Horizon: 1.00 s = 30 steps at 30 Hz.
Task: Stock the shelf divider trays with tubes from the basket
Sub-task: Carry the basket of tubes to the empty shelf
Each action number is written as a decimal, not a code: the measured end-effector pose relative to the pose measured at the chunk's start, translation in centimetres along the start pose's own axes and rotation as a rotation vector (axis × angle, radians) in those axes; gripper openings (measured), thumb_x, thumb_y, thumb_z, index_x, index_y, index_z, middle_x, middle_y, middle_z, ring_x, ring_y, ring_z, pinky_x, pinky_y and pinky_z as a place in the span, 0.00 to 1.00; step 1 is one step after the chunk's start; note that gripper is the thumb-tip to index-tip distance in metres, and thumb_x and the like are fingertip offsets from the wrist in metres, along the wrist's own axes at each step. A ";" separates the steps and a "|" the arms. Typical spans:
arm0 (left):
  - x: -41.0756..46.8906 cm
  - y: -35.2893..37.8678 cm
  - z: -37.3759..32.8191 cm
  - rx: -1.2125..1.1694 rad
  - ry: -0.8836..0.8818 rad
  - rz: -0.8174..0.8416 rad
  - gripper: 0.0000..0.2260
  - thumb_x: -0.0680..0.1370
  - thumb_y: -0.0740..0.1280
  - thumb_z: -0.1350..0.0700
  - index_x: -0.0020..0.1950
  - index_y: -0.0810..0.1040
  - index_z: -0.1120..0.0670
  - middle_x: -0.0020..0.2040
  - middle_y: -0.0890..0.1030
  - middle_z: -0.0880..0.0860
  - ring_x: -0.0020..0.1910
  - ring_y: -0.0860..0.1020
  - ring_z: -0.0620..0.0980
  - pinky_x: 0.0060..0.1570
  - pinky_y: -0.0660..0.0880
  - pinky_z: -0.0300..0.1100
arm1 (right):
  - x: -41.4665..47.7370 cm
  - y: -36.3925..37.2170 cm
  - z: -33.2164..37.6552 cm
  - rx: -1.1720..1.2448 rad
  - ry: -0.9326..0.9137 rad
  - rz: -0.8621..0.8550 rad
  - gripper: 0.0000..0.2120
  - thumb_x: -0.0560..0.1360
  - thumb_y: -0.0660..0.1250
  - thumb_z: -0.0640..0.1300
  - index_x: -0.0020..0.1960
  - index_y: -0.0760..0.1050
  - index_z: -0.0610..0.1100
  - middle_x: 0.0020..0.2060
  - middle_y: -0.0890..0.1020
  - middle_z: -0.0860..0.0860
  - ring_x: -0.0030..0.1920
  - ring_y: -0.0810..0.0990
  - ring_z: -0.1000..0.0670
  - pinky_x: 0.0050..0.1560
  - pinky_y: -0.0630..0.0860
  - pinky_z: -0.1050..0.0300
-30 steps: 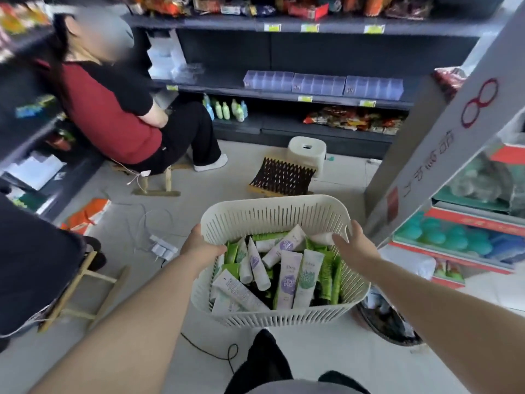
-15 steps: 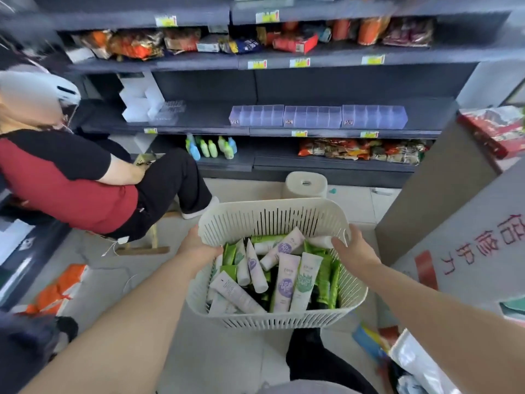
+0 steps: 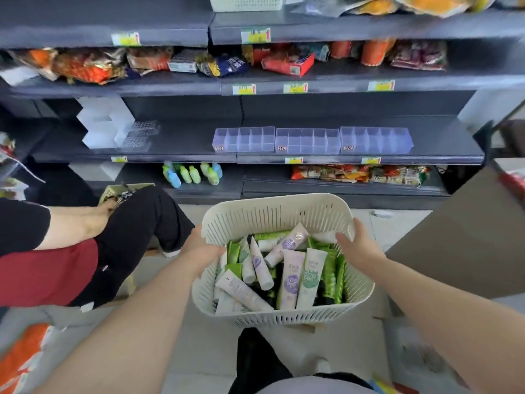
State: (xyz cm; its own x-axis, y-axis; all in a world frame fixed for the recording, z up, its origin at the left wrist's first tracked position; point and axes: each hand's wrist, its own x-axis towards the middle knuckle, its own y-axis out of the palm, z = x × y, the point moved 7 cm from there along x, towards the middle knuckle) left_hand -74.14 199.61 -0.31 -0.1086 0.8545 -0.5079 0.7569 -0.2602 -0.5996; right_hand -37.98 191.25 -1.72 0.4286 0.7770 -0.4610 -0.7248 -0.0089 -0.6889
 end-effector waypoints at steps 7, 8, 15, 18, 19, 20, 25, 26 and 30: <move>9.4 -1.4 -7.1 0.103 0.121 0.113 0.27 0.71 0.72 0.59 0.68 0.67 0.50 0.57 0.78 0.53 0.52 0.78 0.57 0.42 0.77 0.49 | 6.4 0.0 3.4 0.142 0.131 -0.123 0.28 0.80 0.57 0.54 0.75 0.51 0.52 0.64 0.74 0.44 0.34 0.75 0.52 0.28 0.66 0.60; 10.5 -1.6 -8.1 0.115 0.118 0.114 0.28 0.71 0.72 0.59 0.69 0.66 0.50 0.57 0.78 0.53 0.53 0.78 0.57 0.46 0.78 0.50 | 7.2 -0.1 3.7 0.155 0.136 -0.133 0.27 0.79 0.57 0.54 0.75 0.52 0.52 0.62 0.75 0.44 0.34 0.75 0.53 0.28 0.66 0.60; 18.7 1.3 -15.2 0.162 0.124 0.129 0.27 0.70 0.74 0.59 0.66 0.69 0.51 0.56 0.79 0.54 0.51 0.79 0.58 0.49 0.77 0.54 | 15.7 -1.5 4.3 0.249 0.156 -0.116 0.26 0.80 0.58 0.51 0.74 0.54 0.49 0.63 0.75 0.44 0.47 0.78 0.45 0.42 0.73 0.53; 21.9 4.2 -17.5 0.190 0.094 0.116 0.29 0.69 0.74 0.59 0.67 0.67 0.50 0.56 0.79 0.54 0.51 0.79 0.57 0.49 0.79 0.55 | 20.9 -2.6 3.6 0.289 0.164 -0.107 0.25 0.80 0.58 0.50 0.74 0.55 0.49 0.64 0.74 0.44 0.46 0.75 0.47 0.37 0.70 0.57; 22.8 5.2 -18.2 0.196 0.077 0.106 0.30 0.69 0.74 0.59 0.68 0.66 0.50 0.56 0.78 0.54 0.51 0.78 0.57 0.47 0.79 0.55 | 22.4 -2.8 3.3 0.303 0.176 -0.083 0.26 0.80 0.58 0.50 0.75 0.54 0.49 0.64 0.74 0.44 0.45 0.75 0.48 0.34 0.68 0.58; 23.7 6.2 -18.9 0.199 0.060 0.091 0.31 0.70 0.74 0.59 0.69 0.65 0.50 0.57 0.78 0.53 0.52 0.78 0.56 0.44 0.79 0.54 | 23.9 -3.1 2.9 0.324 0.186 -0.057 0.26 0.80 0.58 0.50 0.75 0.52 0.50 0.64 0.74 0.43 0.44 0.75 0.48 0.33 0.69 0.58; 28.2 11.8 -22.8 0.172 -0.027 0.008 0.32 0.72 0.74 0.60 0.71 0.61 0.52 0.57 0.75 0.52 0.50 0.75 0.52 0.49 0.76 0.51 | 31.1 -6.1 0.6 0.346 0.227 0.042 0.28 0.80 0.58 0.50 0.75 0.49 0.51 0.65 0.73 0.42 0.53 0.78 0.41 0.50 0.74 0.49; 29.2 12.9 -23.8 0.189 -0.032 0.000 0.32 0.72 0.74 0.59 0.71 0.62 0.52 0.56 0.75 0.52 0.48 0.75 0.51 0.48 0.76 0.49 | 32.2 -6.6 -0.2 0.355 0.239 0.061 0.28 0.80 0.57 0.51 0.76 0.48 0.51 0.65 0.73 0.43 0.48 0.78 0.44 0.46 0.73 0.51; 34.0 18.7 -29.0 0.287 -0.035 0.071 0.34 0.71 0.75 0.55 0.70 0.59 0.50 0.53 0.75 0.51 0.42 0.76 0.52 0.34 0.71 0.43 | 38.3 -9.3 -3.9 0.359 0.245 0.037 0.31 0.79 0.58 0.53 0.76 0.45 0.50 0.59 0.75 0.42 0.46 0.78 0.44 0.43 0.73 0.52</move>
State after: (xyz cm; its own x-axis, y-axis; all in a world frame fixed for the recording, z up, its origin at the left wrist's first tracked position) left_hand -45.03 236.79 -10.83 -0.0879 0.8151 -0.5726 0.5504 -0.4394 -0.7099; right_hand -12.74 218.66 -15.16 0.4827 0.6077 -0.6307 -0.8652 0.2192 -0.4510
